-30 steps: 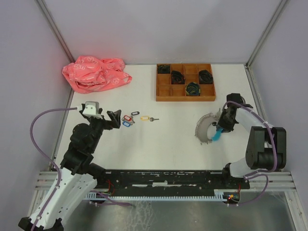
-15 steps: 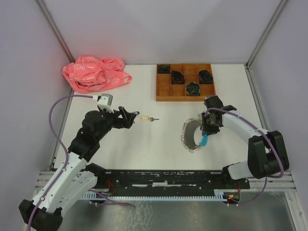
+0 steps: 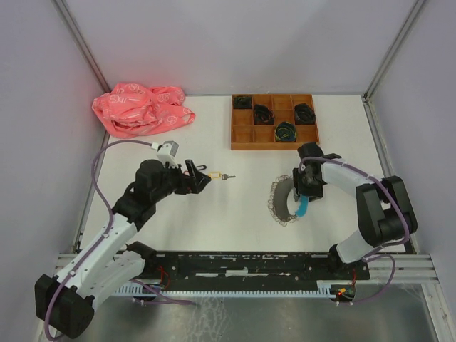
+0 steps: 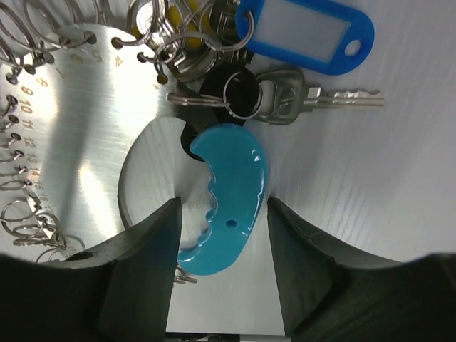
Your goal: Put the keys on the keyring
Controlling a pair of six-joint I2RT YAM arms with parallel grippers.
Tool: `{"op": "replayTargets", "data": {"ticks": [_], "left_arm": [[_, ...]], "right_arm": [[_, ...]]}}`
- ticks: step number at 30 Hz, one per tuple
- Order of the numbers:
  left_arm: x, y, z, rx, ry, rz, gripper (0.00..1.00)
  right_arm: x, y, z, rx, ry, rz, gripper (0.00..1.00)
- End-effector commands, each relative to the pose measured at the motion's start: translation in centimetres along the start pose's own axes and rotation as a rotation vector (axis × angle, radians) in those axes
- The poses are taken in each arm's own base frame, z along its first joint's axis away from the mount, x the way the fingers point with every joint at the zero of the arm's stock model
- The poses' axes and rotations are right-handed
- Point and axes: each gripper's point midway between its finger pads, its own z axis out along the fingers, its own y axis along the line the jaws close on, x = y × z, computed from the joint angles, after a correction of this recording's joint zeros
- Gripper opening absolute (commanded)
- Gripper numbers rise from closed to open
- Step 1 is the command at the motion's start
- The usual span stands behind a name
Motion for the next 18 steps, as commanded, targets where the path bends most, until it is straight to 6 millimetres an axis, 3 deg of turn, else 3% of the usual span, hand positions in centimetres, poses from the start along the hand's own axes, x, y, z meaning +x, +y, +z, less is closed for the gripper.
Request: {"op": "replayTargets", "data": {"ticks": [1, 7, 11, 18], "left_arm": [[0.1, -1.1, 0.6, 0.05, 0.006, -0.046, 0.93], [1.3, -1.5, 1.7, 0.067, 0.048, -0.058, 0.93], [1.9, -1.7, 2.5, 0.085, 0.062, -0.069, 0.93], [2.1, -2.7, 4.1, 0.138, 0.073, -0.114, 0.93]], "right_arm": [[-2.4, 0.4, 0.4, 0.014, -0.045, 0.005, 0.59], [-1.5, 0.5, 1.3, 0.023, -0.005, 0.008, 0.49], [-2.0, 1.1, 0.4, 0.007, -0.041, -0.019, 0.4], [-3.1, 3.1, -1.8, -0.027, -0.127, -0.143, 0.34]]}}
